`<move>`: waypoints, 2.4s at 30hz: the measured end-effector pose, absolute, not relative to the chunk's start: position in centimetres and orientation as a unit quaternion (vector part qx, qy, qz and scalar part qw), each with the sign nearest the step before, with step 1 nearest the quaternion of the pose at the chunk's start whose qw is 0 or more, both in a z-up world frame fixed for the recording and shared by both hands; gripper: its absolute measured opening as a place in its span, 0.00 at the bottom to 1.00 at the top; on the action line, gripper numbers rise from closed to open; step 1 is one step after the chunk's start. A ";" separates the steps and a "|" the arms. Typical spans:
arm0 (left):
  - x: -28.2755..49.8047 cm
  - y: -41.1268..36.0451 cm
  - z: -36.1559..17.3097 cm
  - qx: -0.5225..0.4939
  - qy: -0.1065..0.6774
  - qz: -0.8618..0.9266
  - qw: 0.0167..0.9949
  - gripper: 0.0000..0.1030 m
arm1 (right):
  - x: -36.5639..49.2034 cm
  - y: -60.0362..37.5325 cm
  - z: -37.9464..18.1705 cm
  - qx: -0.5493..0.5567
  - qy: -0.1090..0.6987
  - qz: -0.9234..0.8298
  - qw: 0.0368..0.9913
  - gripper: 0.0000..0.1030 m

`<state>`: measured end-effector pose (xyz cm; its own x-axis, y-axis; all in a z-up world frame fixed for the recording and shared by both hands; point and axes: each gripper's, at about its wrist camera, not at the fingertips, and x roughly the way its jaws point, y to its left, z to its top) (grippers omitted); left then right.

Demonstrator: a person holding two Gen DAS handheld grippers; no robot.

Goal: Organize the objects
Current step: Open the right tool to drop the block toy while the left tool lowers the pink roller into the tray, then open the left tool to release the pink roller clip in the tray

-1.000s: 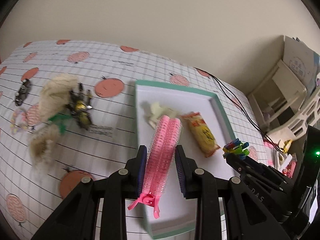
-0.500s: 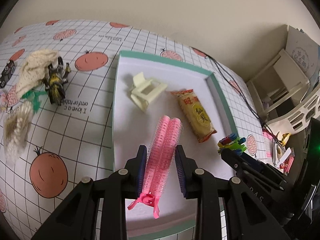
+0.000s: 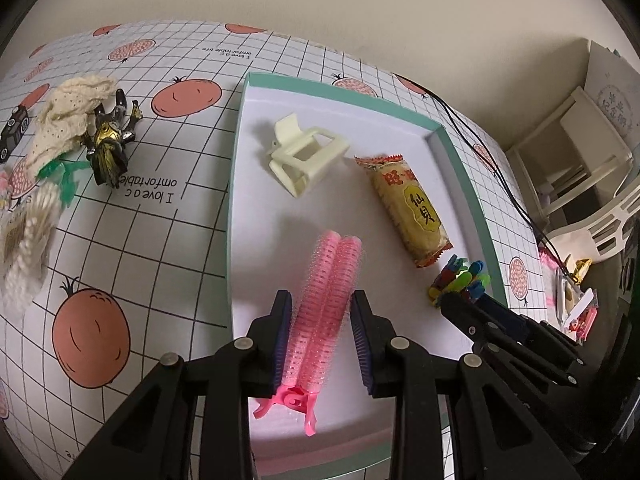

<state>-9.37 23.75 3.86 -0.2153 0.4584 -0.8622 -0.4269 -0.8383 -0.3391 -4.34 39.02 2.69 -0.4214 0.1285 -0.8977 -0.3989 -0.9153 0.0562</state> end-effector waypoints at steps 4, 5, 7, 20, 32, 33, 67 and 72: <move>-9.4 23.6 4.1 -0.559 -0.015 0.778 0.288 0.31 | -4.3 39.0 3.1 -0.505 0.135 0.838 0.157 0.35; -9.4 23.6 4.3 -0.557 -0.014 0.779 0.288 0.31 | -4.3 39.0 3.2 -0.503 0.135 0.839 0.158 0.35; -9.4 23.4 4.6 -0.554 -0.015 0.781 0.287 0.32 | -4.2 39.2 3.4 -0.499 0.135 0.841 0.161 0.35; -10.3 22.0 6.2 -0.529 -0.034 0.804 0.271 0.40 | -4.0 39.1 4.8 -0.468 0.142 0.857 0.162 0.35; -11.1 20.5 6.5 -0.516 -0.019 0.828 0.219 0.70 | -4.1 38.7 4.8 -0.454 0.142 0.867 0.150 0.67; -11.2 20.3 6.5 -0.515 -0.019 0.829 0.215 0.75 | -4.1 38.7 4.8 -0.453 0.140 0.867 0.150 0.68; -13.6 15.5 6.9 -0.493 -0.022 0.854 0.165 0.99 | -4.7 37.6 4.7 -0.453 0.119 0.869 0.156 1.00; -13.9 14.7 7.1 -0.491 -0.023 0.855 0.163 0.99 | -4.7 37.4 4.7 -0.454 0.116 0.870 0.157 1.00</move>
<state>-13.94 14.70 7.08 -0.4638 0.3014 -0.8331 -0.2564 -0.9458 -0.1994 -4.71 37.37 4.70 -0.5392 0.1679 -0.8252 -0.3789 -0.9235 0.0596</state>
